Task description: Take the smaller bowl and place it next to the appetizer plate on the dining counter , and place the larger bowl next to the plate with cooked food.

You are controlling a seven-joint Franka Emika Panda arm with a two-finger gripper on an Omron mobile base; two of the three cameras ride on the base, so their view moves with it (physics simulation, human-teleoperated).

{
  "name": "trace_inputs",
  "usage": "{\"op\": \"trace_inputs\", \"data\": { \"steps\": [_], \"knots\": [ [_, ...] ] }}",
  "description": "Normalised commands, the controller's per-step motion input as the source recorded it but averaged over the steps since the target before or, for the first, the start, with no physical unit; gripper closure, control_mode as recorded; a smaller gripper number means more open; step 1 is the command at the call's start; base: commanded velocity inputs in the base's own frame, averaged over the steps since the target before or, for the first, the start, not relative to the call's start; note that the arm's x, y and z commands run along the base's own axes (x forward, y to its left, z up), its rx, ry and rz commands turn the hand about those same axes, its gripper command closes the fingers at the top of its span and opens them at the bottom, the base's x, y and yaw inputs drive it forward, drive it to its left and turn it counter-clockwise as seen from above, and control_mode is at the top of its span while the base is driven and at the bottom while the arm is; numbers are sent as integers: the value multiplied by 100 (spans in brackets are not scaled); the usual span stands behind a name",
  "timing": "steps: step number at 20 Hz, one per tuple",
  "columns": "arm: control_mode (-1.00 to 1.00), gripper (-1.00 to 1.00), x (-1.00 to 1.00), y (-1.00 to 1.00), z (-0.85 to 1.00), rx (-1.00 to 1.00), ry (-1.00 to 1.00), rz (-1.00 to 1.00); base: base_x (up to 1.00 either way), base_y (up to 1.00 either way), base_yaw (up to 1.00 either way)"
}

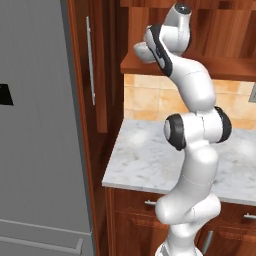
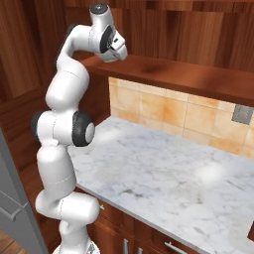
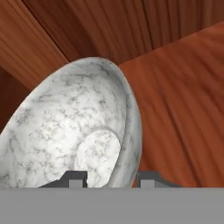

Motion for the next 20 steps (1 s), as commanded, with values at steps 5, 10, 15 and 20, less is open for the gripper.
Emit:
{"op": "trace_inputs", "data": {
  "steps": [5, 10, 15, 20],
  "knots": [
    [-100, 100, -100, 0, -20, 0, -1, -2, 0, 0, 0],
    [-100, 100, -100, -11, -4, 0, -4, -4, 0, 0, 0],
    [-100, 100, -100, -12, -1, 0, -29, 0, 0, 0, 0],
    [-100, 100, -100, 0, -2, 0, -50, 0, 0, 0, 0]
  ]
}}
